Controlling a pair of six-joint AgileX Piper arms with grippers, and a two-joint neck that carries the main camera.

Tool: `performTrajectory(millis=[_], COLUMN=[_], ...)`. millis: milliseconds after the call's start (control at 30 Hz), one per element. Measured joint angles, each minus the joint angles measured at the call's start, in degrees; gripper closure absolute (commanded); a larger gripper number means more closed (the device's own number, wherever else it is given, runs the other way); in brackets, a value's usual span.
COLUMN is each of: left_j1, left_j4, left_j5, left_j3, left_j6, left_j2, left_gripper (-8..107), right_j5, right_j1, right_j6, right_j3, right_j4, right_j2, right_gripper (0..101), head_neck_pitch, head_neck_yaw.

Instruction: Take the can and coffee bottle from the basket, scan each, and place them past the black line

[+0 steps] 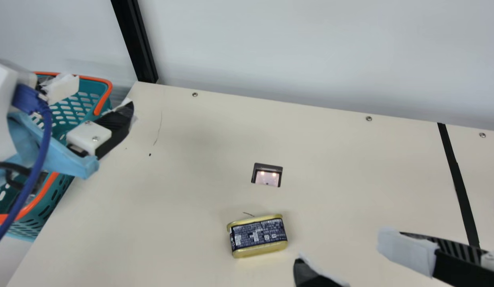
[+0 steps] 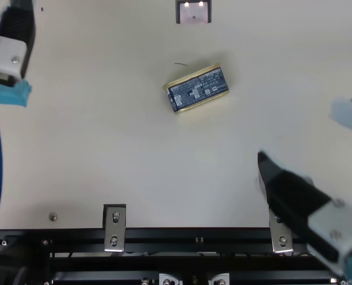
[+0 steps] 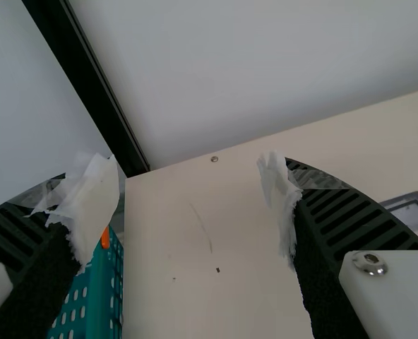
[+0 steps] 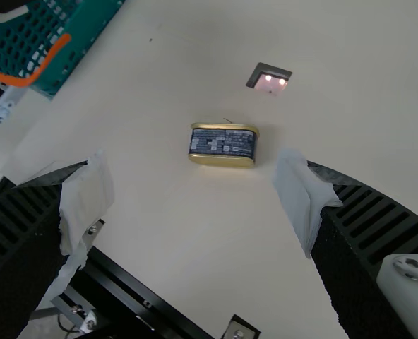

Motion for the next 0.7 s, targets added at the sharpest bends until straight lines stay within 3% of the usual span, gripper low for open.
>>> performTrajectory(millis=[367, 700], left_j1=[-2.1, -0.6], left_j4=[4.2, 6.8], left_j5=[-0.5, 2.6], left_j3=[5.3, 9.5], left_j6=[-10.8, -18.8], left_j2=[-5.0, -10.3], left_gripper=[9, 9], right_j5=[7.2, 7.5], right_j1=[-6.1, -6.0], right_j6=[-19.9, -40.4], right_j3=[-7.6, -9.0], right_j4=[0.4, -0.5], right_j2=[15.2, 26.8], right_gripper=[0, 0], head_neck_pitch=[0.0, 0.3], head_neck_yaw=[0.0, 0.0])
